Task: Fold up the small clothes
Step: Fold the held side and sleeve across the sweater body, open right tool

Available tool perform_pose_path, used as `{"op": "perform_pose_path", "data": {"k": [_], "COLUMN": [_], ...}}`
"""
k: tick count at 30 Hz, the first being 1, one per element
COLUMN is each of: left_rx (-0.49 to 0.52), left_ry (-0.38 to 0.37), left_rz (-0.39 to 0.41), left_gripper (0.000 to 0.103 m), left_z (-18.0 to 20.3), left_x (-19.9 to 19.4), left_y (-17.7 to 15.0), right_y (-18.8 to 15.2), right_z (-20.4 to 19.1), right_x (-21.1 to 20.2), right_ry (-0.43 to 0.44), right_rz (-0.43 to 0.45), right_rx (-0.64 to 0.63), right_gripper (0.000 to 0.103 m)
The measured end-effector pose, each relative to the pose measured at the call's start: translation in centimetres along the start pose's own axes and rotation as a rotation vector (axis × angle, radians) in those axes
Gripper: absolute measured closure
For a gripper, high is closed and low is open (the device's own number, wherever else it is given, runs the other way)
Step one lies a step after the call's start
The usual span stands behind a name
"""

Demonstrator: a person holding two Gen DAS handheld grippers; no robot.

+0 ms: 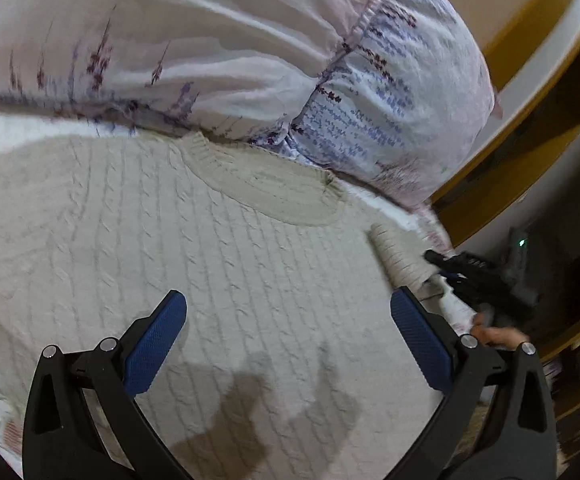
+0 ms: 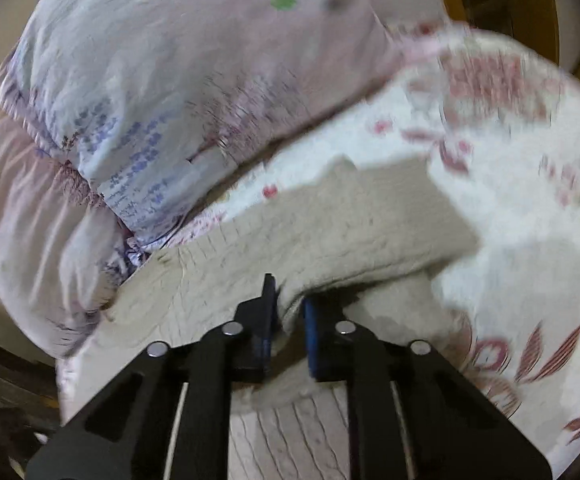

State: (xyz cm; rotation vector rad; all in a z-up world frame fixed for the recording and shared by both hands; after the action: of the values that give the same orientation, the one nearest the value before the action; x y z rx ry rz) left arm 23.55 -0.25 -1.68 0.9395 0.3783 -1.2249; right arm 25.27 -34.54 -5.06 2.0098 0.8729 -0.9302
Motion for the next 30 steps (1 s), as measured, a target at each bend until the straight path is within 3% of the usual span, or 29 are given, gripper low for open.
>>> {"op": "perform_pose_path", "data": {"k": [2,5,6,8,11,13,17,22,27,30], "left_rx": [-0.041,-0.131,-0.146,-0.176,-0.206,-0.223,-0.245,-0.32,-0.358,-0.406], "left_ry": [-0.047,-0.145,-0.164,-0.203,-0.207,-0.201,-0.198,-0.153,-0.104,-0.113], "left_rz": [-0.002,-0.004,-0.005,-0.012,-0.024,-0.036,-0.038,-0.049,-0.068,-0.08], "left_gripper": [0.001,0.004,0.008,0.014,0.016,0.017,0.023,0.043,0.042,0.042], "left_z": [-0.4,-1.2,-1.3,-1.5,-1.9,-2.1,-2.2,-3.6,-3.9,-4.2], "left_x": [0.0,0.0,0.0,0.2,0.8,1.4,1.8,1.9,0.9,1.3], "left_y": [0.2,0.7,0.7,0.8,0.8,0.7,1.1,1.1,-0.4,-1.0], "right_y": [-0.1,-2.3,-3.7,-7.8,-12.9,-13.6,-11.7,-8.5,-6.2,-4.8], "right_z": [-3.8,-10.4,-13.0,-17.3,-19.3,-18.9,-15.0,-6.0,0.5,3.1], "right_x": [-1.1,-1.3,-0.4,2.3,6.0,6.6,5.1,2.6,1.4,1.1], "right_ry": [-0.024,0.019,0.035,0.05,0.06,0.086,0.174,0.218,0.226,0.242], "right_rz": [0.072,0.113,0.093,-0.009,-0.161,-0.207,-0.246,-0.263,-0.209,-0.168], "right_rx": [-0.139,-0.385,-0.495,-0.703,-0.845,-0.82,-0.605,-0.224,0.002,0.111], "right_gripper": [0.095,0.095,0.095,0.084,0.076,0.073,0.062,0.061,0.061,0.06]}}
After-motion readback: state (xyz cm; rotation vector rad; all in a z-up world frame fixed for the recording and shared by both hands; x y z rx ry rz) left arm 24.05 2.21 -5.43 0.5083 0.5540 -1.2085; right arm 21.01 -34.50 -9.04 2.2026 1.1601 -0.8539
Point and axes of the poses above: each gripper's, at about its wrist camera, not at the fingertips, and x roughly the way its jaws point, z to its right, y to its top, the point moved 9 cm from there along x, roughly the way its jaws point, and after that the axes turned 13 degrees about -z, right-handed, at the moved point
